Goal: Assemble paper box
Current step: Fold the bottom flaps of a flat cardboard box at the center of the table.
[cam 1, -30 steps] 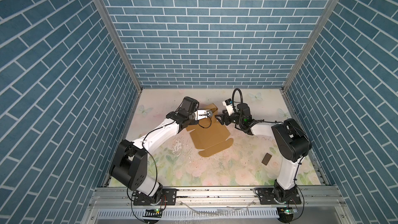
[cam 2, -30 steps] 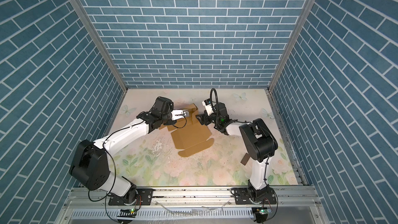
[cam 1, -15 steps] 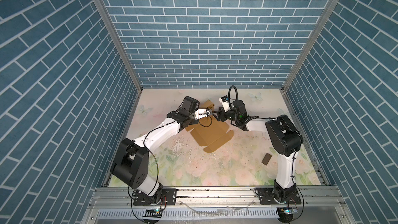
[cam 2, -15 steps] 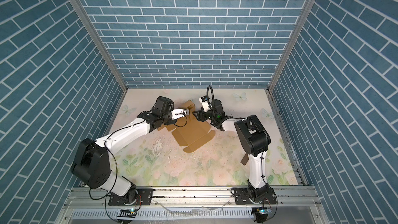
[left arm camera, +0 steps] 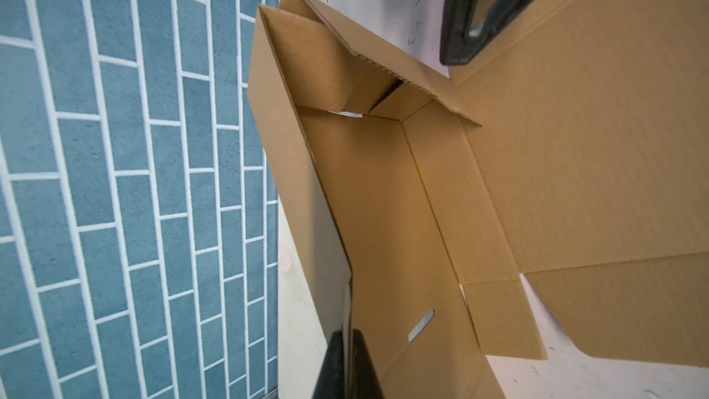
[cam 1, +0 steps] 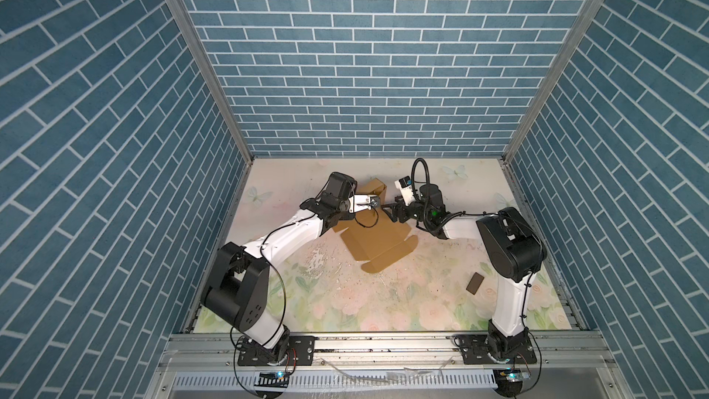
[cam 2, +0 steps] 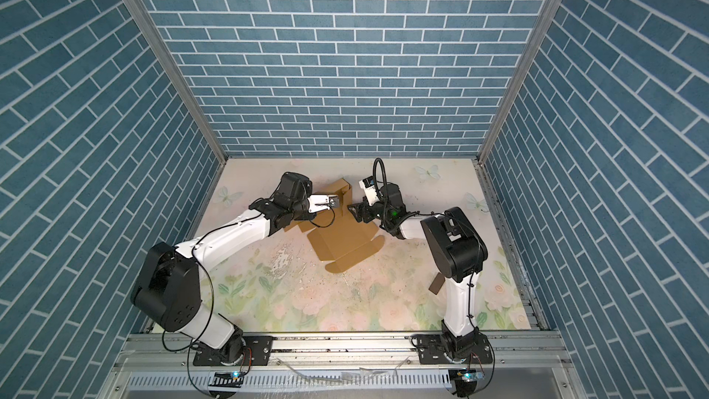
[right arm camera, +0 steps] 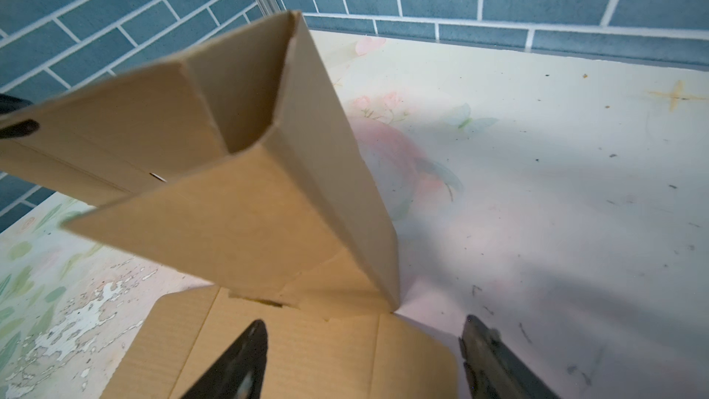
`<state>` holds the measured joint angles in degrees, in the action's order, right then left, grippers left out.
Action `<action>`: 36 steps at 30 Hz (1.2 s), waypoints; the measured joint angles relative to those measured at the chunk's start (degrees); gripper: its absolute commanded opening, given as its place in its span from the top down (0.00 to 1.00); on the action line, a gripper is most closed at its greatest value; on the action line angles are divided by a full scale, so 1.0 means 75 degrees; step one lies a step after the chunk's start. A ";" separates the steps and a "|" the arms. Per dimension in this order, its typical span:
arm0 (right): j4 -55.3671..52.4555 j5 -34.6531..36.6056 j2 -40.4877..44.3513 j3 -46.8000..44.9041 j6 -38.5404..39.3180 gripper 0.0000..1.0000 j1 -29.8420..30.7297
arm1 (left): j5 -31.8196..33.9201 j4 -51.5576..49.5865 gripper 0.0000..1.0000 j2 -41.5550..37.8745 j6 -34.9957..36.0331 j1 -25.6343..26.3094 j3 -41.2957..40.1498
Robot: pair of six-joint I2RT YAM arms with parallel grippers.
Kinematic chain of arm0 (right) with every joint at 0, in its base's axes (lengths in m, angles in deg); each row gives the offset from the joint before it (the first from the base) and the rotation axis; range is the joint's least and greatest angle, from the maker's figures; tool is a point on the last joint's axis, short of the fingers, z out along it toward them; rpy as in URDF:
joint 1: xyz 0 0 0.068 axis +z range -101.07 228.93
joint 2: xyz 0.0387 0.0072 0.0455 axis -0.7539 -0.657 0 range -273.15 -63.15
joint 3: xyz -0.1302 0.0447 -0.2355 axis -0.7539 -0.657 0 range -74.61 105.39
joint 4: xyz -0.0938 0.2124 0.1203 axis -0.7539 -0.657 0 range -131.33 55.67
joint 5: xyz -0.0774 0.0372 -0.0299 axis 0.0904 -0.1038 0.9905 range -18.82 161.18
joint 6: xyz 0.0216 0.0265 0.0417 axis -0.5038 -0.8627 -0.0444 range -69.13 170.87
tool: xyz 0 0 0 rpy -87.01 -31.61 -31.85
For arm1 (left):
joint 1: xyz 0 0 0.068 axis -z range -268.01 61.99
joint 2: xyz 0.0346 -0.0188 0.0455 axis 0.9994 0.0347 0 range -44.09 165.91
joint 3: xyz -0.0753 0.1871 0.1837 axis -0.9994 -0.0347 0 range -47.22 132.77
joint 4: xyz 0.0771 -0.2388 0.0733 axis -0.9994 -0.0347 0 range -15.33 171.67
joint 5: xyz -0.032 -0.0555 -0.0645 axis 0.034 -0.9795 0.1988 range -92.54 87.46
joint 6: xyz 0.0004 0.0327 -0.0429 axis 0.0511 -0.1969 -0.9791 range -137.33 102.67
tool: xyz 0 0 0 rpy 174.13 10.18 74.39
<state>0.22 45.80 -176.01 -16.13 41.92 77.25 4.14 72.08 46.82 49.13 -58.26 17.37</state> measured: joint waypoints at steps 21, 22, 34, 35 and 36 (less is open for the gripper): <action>-0.0720 -0.0280 -0.0242 0.1445 0.0061 0.21 -0.0178 | 0.0673 0.1303 0.96 0.0268 0.0516 0.0213 -0.0414; -0.0720 -0.0329 -0.0350 0.1553 0.0061 0.21 -0.0178 | 0.0662 0.1323 0.97 0.0265 0.0548 0.0207 -0.0425; -0.0571 -0.0766 -0.0842 0.1749 0.0189 0.32 -0.0087 | 0.0137 0.1329 0.97 0.0265 0.0930 0.0096 -0.0402; -0.0536 -0.0769 -0.0909 0.1772 0.0192 0.35 -0.0064 | 0.0105 0.1323 0.96 0.0265 0.0979 0.0082 -0.0396; -0.0522 -0.0758 -0.0988 0.1816 0.0184 0.39 -0.0032 | 0.0076 0.1314 0.97 0.0265 0.1017 0.0064 -0.0385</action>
<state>-3.70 40.11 -183.42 -2.51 43.29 77.01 4.71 81.94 48.81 56.75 -57.77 14.49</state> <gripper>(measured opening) 0.662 0.057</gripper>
